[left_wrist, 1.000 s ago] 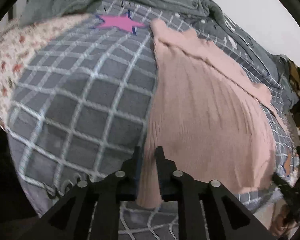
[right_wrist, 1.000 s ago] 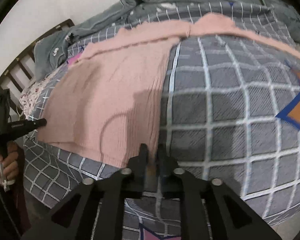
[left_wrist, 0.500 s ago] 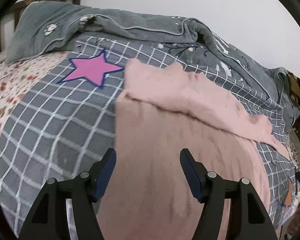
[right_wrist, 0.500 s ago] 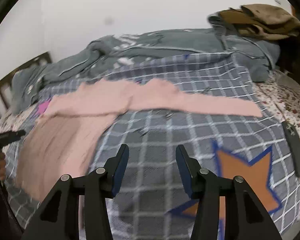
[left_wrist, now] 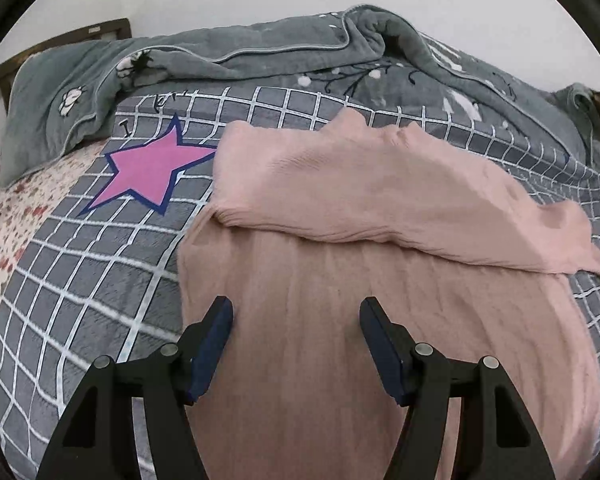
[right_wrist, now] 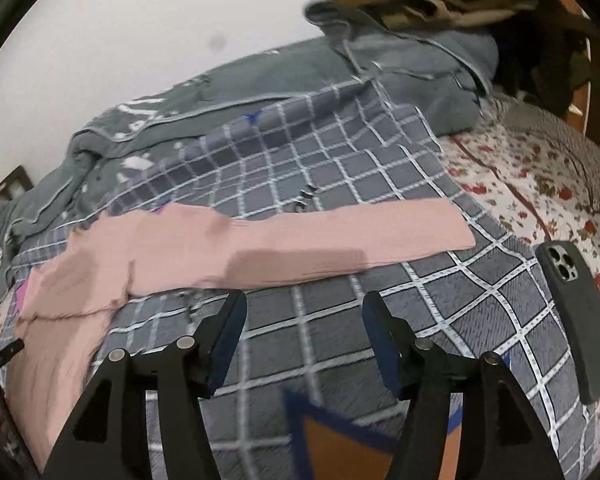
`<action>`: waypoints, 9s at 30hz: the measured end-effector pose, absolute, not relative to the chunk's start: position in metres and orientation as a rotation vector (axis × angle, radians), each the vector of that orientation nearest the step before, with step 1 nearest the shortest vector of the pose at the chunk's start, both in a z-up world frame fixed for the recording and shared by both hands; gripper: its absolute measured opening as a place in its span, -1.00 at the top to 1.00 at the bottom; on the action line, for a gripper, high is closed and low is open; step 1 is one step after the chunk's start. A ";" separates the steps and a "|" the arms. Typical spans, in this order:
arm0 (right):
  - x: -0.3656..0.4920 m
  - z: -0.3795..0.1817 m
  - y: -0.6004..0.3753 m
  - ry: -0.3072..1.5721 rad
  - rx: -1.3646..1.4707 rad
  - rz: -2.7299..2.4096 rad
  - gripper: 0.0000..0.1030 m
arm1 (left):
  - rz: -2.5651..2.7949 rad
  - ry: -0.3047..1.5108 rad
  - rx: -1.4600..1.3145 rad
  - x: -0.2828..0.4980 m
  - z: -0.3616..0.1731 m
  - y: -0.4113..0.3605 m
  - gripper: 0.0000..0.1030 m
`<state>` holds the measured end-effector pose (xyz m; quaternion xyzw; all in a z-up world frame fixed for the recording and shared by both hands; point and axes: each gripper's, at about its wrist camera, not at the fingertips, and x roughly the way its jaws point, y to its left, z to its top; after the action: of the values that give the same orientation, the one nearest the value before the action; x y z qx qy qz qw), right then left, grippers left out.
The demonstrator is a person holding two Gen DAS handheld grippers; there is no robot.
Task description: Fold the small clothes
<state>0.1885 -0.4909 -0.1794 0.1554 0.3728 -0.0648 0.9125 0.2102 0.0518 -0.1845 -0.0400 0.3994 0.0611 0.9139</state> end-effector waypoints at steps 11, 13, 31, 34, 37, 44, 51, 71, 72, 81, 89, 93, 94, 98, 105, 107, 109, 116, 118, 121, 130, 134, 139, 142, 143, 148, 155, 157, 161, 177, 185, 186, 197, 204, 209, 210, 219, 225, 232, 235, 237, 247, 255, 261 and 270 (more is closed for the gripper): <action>0.223 -0.215 -0.533 0.817 0.523 -0.169 -0.16 | 0.137 0.809 -0.107 0.236 -0.196 0.041 -0.41; 0.226 -0.218 -0.539 0.815 0.541 -0.172 -0.16 | 0.138 0.808 -0.093 0.236 -0.195 0.038 -0.43; 0.227 -0.160 -0.530 0.639 0.287 -0.308 0.89 | 0.121 0.796 -0.205 0.225 -0.183 0.061 -0.46; 0.222 -0.129 -0.503 0.561 0.187 -0.303 0.89 | 0.143 0.781 -0.203 0.217 -0.175 0.073 -0.46; 0.222 -0.096 -0.462 0.488 0.096 -0.259 0.89 | 0.157 0.767 -0.204 0.208 -0.165 0.091 -0.46; 0.246 -0.043 -0.327 0.410 -0.019 -0.029 0.89 | 0.217 0.734 -0.184 0.190 -0.141 0.149 -0.46; 0.276 -0.060 -0.148 0.431 -0.114 0.290 0.89 | 0.282 0.733 -0.130 0.175 -0.131 0.204 -0.46; 0.273 -0.135 -0.169 0.650 -0.127 0.329 -0.03 | 0.033 0.807 -0.211 0.234 -0.152 0.156 -0.46; 0.271 -0.137 -0.187 0.657 -0.137 0.280 -0.03 | 0.026 0.813 -0.209 0.241 -0.154 0.149 -0.46; 0.267 -0.176 -0.272 0.790 -0.030 0.193 -0.03 | -0.026 0.857 -0.201 0.285 -0.168 0.125 0.15; 0.285 -0.204 -0.265 0.894 -0.038 0.173 0.02 | -0.012 0.860 -0.197 0.293 -0.175 0.126 0.85; 0.295 -0.202 -0.271 0.892 0.035 0.203 0.74 | -0.011 0.805 -0.191 0.295 -0.164 0.126 0.90; 0.298 -0.200 -0.272 0.890 0.049 0.200 0.78 | -0.011 0.790 -0.192 0.297 -0.159 0.126 0.90; 0.297 -0.193 -0.282 0.853 0.110 0.214 0.78 | -0.021 0.727 -0.204 0.311 -0.137 0.125 0.90; 0.289 -0.197 -0.275 0.878 0.006 0.182 0.58 | 0.039 0.816 -0.156 0.342 -0.163 0.119 0.89; 0.285 -0.193 -0.279 0.870 0.007 0.194 0.55 | 0.046 0.859 -0.158 0.339 -0.176 0.121 0.84; 0.278 -0.183 -0.280 0.832 0.003 0.234 0.49 | 0.031 0.884 -0.169 0.334 -0.183 0.124 0.84; 0.279 -0.158 -0.268 0.714 0.006 0.306 0.16 | 0.015 0.871 -0.171 0.324 -0.174 0.129 0.69; 0.293 -0.165 -0.263 0.751 0.015 0.264 0.16 | 0.026 0.879 -0.172 0.323 -0.179 0.128 0.68; 0.313 -0.189 -0.257 0.868 -0.069 0.130 0.44 | 0.032 0.884 -0.150 0.317 -0.183 0.127 0.68; 0.284 -0.170 -0.269 0.809 0.008 0.125 0.30 | 0.013 0.886 -0.202 0.299 -0.174 0.133 0.50; 0.257 -0.154 -0.272 0.779 0.037 0.129 0.26 | 0.015 0.874 -0.209 0.276 -0.168 0.136 0.05; 0.214 -0.140 -0.272 0.771 0.018 0.105 0.26 | 0.009 0.844 -0.216 0.232 -0.155 0.142 -0.29; 0.190 -0.134 -0.279 0.743 0.020 0.046 0.26 | 0.034 0.831 -0.184 0.207 -0.144 0.144 -0.29; 0.184 -0.133 -0.280 0.748 0.027 0.047 0.26 | 0.040 0.826 -0.186 0.197 -0.139 0.147 -0.29; 0.157 -0.135 -0.286 0.823 0.056 0.066 0.34 | 0.033 0.790 -0.243 0.167 -0.123 0.154 -0.29; 0.125 -0.141 -0.277 0.847 0.064 0.130 0.34 | 0.038 0.791 -0.220 0.140 -0.121 0.142 -0.29; 0.118 -0.144 -0.276 0.856 0.067 0.144 0.35 | 0.023 0.805 -0.229 0.134 -0.124 0.139 -0.28; 0.109 -0.146 -0.274 0.872 0.060 0.161 0.35 | 0.042 0.792 -0.165 0.117 -0.129 0.127 -0.29; 0.089 -0.153 -0.290 0.909 0.096 0.134 0.45 | 0.049 0.854 -0.205 0.086 -0.151 0.125 -0.29; 0.075 -0.162 -0.280 0.921 0.094 0.171 0.45 | 0.020 0.902 -0.219 0.075 -0.166 0.121 -0.29; 0.073 -0.163 -0.279 0.925 0.100 0.177 0.45 | 0.020 0.910 -0.220 0.072 -0.169 0.121 -0.29; 0.051 -0.186 -0.254 0.983 0.084 0.232 0.45 | 0.012 0.937 -0.247 0.053 -0.181 0.122 -0.27; 0.040 -0.178 -0.247 0.945 0.040 0.208 0.45 | 0.012 0.916 -0.239 0.042 -0.176 0.122 -0.27; 0.036 -0.169 -0.248 0.912 0.030 0.191 0.45 | 0.009 0.899 -0.262 0.039 -0.173 0.127 -0.27; 0.034 -0.168 -0.248 0.908 0.031 0.184 0.45 | 0.008 0.896 -0.266 0.039 -0.172 0.127 -0.27; 0.027 -0.163 -0.243 0.878 -0.007 0.136 0.45 | -0.003 0.898 -0.294 0.035 -0.174 0.133 -0.26; 0.024 -0.164 -0.242 0.897 0.003 0.143 0.45 | -0.024 0.903 -0.307 0.032 -0.174 0.132 -0.25; 0.019 -0.168 -0.245 0.919 0.018 0.159 0.45 | -0.086 0.912 -0.279 0.029 -0.176 0.123 -0.25; 0.015 -0.169 -0.250 0.916 0.034 0.167 0.45 | -0.107 0.918 -0.281 0.028 -0.178 0.121 -0.25; 0.013 -0.170 -0.254 0.914 0.056 0.174 0.45 | -0.107 0.930 -0.279 0.027 -0.182 0.121 -0.25; 0.020 -0.194 -0.259 0.952 0.117 0.216 0.45 | -0.107 0.969 -0.303 0.028 -0.201 0.124 -0.16; 0.031 -0.210 -0.252 0.978 0.112 0.233 0.45 | -0.135 0.997 -0.270 0.040 -0.209 0.111 0.07; 0.034 -0.220 -0.254 0.994 0.127 0.234 0.45 | -0.130 1.008 -0.279 0.043 -0.214 0.110 0.33; 0.037 -0.225 -0.250 0.995 0.152 0.245 0.44 | -0.137 1.029 -0.288 0.047 -0.218 0.112 0.33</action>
<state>0.0372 -0.2501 -0.2252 0.0728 0.4756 0.1171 0.8688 0.0468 0.1124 -0.2176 -0.1373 0.4900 -0.0654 0.8584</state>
